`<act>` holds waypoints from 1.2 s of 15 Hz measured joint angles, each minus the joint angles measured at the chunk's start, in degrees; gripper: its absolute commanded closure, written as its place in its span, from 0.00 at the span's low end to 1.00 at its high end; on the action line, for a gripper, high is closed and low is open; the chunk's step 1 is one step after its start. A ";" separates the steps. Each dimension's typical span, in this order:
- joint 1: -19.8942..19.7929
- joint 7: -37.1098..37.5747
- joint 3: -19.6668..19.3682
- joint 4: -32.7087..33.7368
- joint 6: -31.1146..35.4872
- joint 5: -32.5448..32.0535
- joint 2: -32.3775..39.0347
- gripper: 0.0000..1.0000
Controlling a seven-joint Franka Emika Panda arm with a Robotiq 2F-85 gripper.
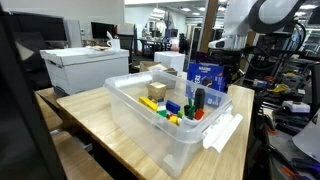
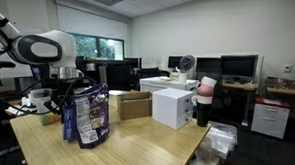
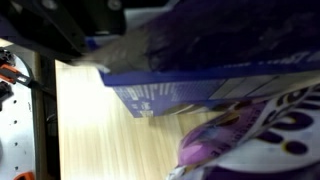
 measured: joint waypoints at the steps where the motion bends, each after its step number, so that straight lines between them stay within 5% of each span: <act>1: 0.00 0.00 0.00 0.00 0.00 0.01 0.03 0.96; 7: 0.00 0.00 0.00 0.00 0.00 0.02 0.07 0.94; 8: 0.00 0.00 0.00 0.00 0.00 0.02 0.07 0.83; 10: -0.01 0.00 0.06 0.00 -0.12 0.02 0.07 0.77; 12: -0.01 0.01 0.18 0.02 -0.13 0.02 0.07 0.56; 18: -0.01 0.01 0.45 0.15 -0.22 0.02 0.07 0.26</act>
